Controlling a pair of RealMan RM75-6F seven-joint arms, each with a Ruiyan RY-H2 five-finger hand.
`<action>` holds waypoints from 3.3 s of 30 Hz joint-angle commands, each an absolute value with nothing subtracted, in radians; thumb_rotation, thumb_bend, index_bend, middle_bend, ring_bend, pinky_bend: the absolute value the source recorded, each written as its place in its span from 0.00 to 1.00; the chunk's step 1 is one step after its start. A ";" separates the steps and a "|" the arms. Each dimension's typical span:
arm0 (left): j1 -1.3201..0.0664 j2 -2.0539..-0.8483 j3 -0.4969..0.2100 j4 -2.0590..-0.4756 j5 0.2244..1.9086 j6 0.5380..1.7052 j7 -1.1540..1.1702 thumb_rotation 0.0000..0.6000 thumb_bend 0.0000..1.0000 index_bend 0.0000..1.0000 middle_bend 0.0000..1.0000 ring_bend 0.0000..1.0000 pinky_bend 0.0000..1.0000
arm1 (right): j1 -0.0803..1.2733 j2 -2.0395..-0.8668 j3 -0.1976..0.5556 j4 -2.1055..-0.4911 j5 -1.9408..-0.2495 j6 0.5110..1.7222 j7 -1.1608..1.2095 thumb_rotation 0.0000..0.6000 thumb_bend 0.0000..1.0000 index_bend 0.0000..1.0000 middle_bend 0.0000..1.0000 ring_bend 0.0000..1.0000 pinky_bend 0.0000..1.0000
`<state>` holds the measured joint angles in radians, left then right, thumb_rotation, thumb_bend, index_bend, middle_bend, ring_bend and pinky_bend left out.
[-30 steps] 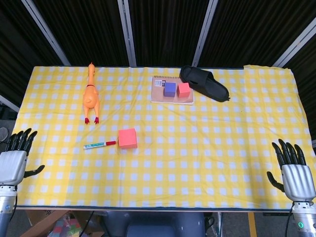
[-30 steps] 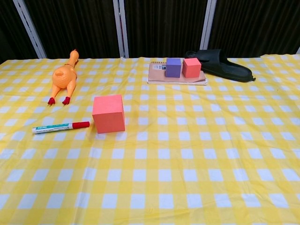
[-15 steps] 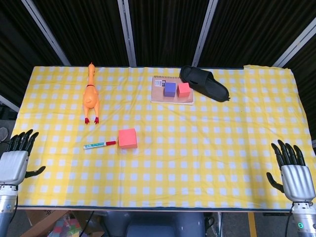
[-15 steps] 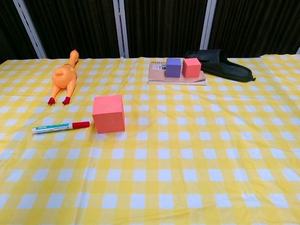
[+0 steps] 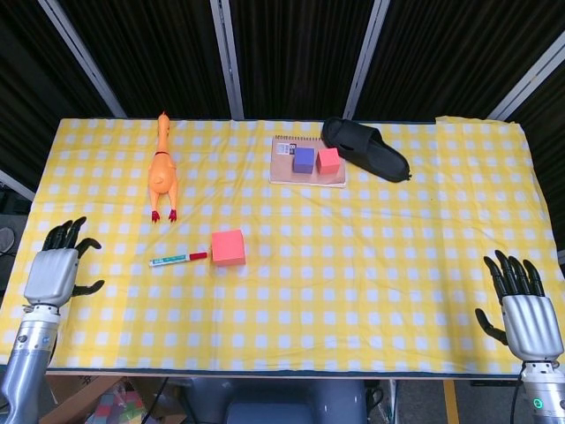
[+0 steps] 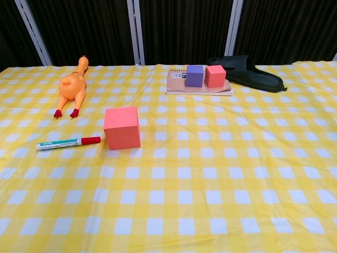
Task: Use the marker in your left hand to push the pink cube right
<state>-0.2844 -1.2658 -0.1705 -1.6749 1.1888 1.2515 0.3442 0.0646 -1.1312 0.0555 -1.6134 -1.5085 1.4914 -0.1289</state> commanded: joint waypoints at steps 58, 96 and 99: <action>-0.622 -1.698 -0.259 -1.374 0.638 1.120 0.666 1.00 0.52 0.52 0.06 0.00 0.08 | 0.068 -1.125 0.053 -1.610 -1.524 1.491 -0.072 1.00 0.38 0.00 0.00 0.00 0.00; -0.682 -1.707 -0.258 -1.385 0.650 1.112 0.671 1.00 0.52 0.52 0.07 0.00 0.08 | 0.065 -1.123 0.053 -1.614 -1.522 1.494 -0.066 1.00 0.38 0.00 0.00 0.00 0.00; -0.704 -1.736 -0.265 -1.373 0.640 1.113 0.690 1.00 0.52 0.52 0.07 0.00 0.08 | 0.065 -1.121 0.053 -1.614 -1.523 1.494 -0.062 1.00 0.38 0.00 0.00 0.00 0.00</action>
<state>-0.6945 -1.7258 -0.2609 -1.3795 0.6450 1.1131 0.6818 0.0652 -1.1219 0.0531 -1.6141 -1.5227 1.4944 -0.0623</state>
